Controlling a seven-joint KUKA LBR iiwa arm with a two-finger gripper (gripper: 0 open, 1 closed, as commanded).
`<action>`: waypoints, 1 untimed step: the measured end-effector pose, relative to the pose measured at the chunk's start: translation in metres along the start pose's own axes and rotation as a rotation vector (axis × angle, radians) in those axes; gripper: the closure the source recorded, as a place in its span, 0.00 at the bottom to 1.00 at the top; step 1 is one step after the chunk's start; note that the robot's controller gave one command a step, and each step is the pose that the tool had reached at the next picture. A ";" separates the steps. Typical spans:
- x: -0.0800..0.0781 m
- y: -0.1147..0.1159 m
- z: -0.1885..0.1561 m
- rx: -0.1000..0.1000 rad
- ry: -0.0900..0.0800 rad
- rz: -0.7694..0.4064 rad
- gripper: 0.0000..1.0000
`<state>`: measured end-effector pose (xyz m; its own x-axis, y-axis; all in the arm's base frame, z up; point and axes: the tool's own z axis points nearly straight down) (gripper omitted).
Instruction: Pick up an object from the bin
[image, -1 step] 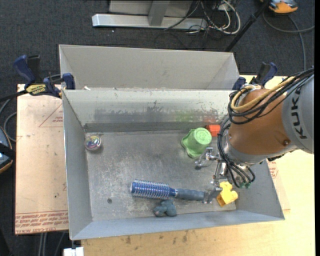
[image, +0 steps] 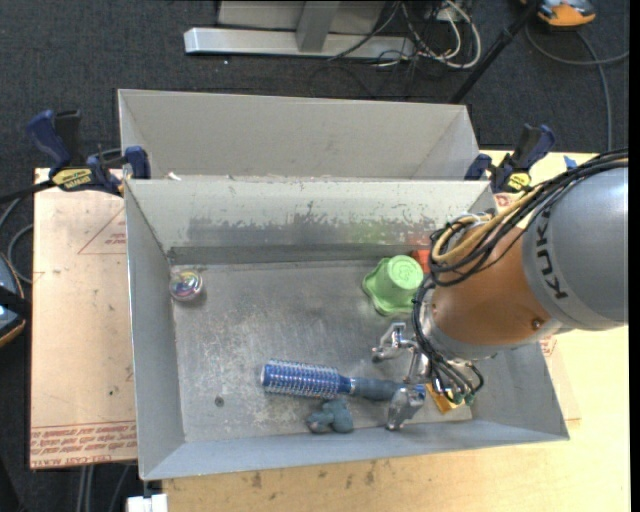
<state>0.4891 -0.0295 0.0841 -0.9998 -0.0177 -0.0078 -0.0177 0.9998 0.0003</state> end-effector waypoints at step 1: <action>0.002 0.000 0.002 0.000 0.009 -0.001 1.00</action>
Offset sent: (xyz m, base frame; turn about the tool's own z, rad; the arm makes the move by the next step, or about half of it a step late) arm 0.0000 0.0000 0.0000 0.0000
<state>0.4869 -0.0294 0.0817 -0.9998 -0.0185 0.0007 -0.0185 0.9998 0.0008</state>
